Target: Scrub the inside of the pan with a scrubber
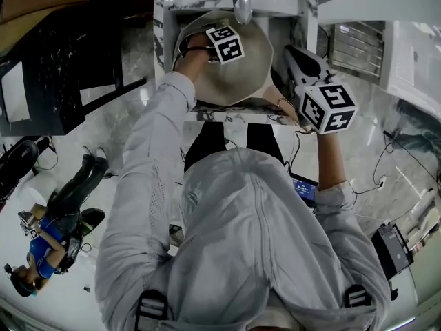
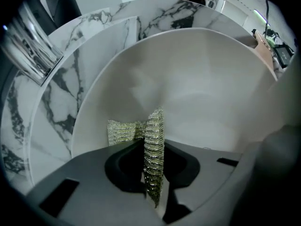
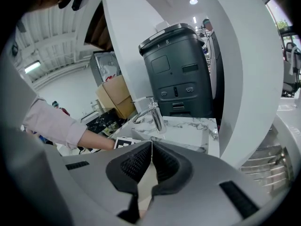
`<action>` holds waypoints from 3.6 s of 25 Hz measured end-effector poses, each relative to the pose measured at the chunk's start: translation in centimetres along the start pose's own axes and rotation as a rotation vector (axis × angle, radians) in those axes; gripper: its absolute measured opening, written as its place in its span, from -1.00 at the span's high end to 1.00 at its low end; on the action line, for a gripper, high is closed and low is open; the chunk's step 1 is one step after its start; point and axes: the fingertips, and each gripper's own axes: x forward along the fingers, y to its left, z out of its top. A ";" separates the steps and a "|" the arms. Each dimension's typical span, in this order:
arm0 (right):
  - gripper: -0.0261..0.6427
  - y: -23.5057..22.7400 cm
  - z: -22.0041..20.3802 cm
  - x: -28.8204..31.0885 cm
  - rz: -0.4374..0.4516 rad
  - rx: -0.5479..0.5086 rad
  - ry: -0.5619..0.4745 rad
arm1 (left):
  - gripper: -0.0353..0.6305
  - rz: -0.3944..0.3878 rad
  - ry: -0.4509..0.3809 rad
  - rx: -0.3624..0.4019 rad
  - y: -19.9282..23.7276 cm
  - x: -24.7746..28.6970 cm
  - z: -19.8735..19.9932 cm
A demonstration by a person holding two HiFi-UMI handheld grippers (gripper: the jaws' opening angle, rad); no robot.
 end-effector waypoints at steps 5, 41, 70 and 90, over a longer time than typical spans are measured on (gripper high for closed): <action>0.82 0.2 -0.2 -0.2 -0.001 0.005 0.003 | 0.68 -0.064 -0.135 -0.037 -1.3 -0.1 2.3; 0.82 3.8 -1.4 -1.1 0.002 -0.021 0.008 | 0.68 -0.836 -0.118 0.038 -18.9 -7.0 1.5; 0.82 3.1 -2.8 -1.8 -0.024 0.008 0.013 | 0.69 -0.290 0.291 -0.022 -6.2 -1.4 -8.5; 0.82 0.2 -3.0 -2.5 -0.050 0.030 0.020 | 0.68 -0.120 -0.066 -0.114 -3.3 0.3 2.5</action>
